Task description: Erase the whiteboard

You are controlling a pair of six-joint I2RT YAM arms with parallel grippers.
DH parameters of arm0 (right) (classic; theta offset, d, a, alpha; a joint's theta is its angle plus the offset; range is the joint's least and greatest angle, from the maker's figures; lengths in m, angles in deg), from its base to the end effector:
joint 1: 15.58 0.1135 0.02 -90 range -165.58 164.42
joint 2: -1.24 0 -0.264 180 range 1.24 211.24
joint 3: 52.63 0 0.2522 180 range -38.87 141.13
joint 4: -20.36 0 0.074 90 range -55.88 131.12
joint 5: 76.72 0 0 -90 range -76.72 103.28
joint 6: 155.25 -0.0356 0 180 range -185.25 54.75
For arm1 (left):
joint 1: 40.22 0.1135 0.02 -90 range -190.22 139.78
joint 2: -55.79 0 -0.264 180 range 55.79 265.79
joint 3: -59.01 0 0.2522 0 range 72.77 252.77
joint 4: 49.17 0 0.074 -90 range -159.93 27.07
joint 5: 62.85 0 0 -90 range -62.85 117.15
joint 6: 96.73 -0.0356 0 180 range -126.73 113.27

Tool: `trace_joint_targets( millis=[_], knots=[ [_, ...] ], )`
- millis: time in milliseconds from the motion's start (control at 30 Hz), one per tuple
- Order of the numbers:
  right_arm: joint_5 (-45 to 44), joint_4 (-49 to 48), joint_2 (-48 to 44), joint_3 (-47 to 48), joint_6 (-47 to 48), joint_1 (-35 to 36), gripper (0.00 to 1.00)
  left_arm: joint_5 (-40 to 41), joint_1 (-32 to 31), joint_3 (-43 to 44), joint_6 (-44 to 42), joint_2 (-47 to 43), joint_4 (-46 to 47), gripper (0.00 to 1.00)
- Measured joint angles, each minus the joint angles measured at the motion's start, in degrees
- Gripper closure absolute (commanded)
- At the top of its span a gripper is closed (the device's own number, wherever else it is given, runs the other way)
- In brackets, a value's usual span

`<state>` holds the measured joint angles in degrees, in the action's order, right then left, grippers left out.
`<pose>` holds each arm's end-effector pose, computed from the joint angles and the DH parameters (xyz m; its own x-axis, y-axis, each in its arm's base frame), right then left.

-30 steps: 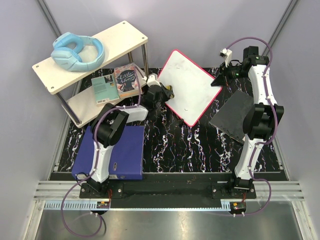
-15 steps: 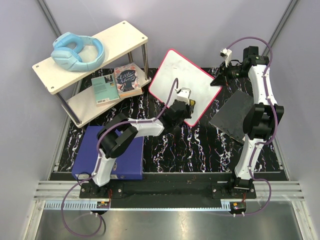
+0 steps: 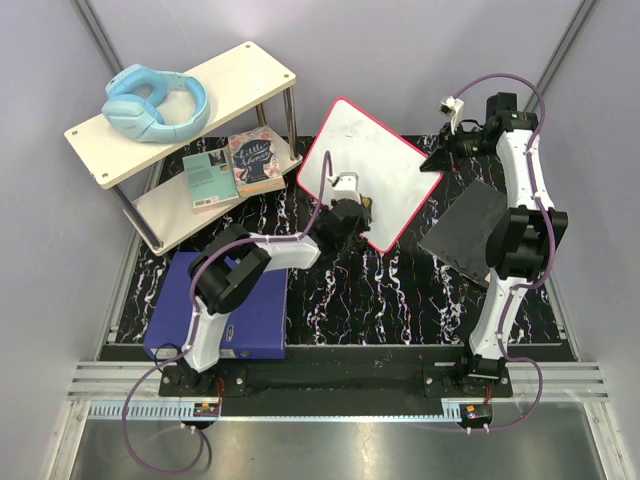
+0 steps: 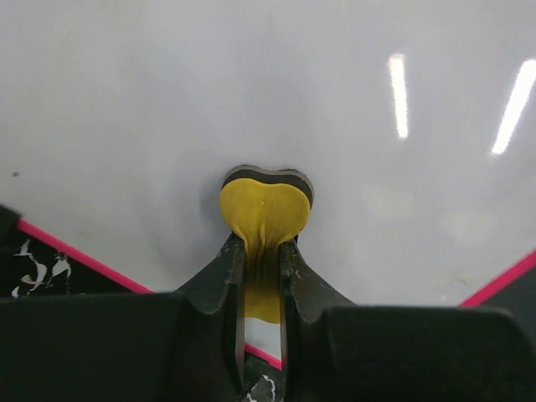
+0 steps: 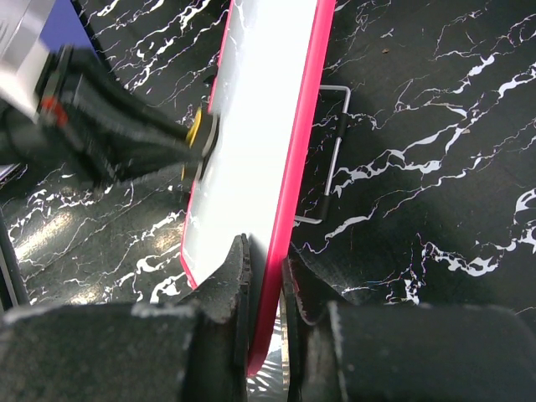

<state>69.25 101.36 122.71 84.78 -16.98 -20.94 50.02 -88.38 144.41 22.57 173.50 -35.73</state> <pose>0.4408 -0.0117 0.3228 -0.3803 -0.3838 -0.8415 -0.8705 0.4558 0.1855 0.3151 -0.3312 0.1779 -0.4040 -0.2247 -0.8867 0.2791 0.8928 -0.3535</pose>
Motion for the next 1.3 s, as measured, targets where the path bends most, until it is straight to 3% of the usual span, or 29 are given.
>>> trace_joint_targets(
  millis=[333, 667, 1067, 1300],
  knots=[
    [-0.61, -0.48, -0.83, -1.11, -0.07, 0.0, 1.0, -1.88, 6.73, 0.44, 7.72, -0.35, -4.7, 1.0],
    [-2.03, -0.37, -0.87, -1.14, -0.66, -0.17, 1.0, -3.54, 5.49, 10.49, -1.44, 1.75, -16.13, 1.0],
    [-2.43, -0.55, -1.44, -2.03, -0.7, -0.42, 1.0, -8.61, 2.25, 8.02, -4.26, 0.72, -17.88, 1.0],
    [-2.08, -0.57, -1.46, -2.08, -0.48, -0.44, 1.0, -15.56, 0.9, 9.18, -7.89, 0.39, -24.59, 1.0]
  ],
)
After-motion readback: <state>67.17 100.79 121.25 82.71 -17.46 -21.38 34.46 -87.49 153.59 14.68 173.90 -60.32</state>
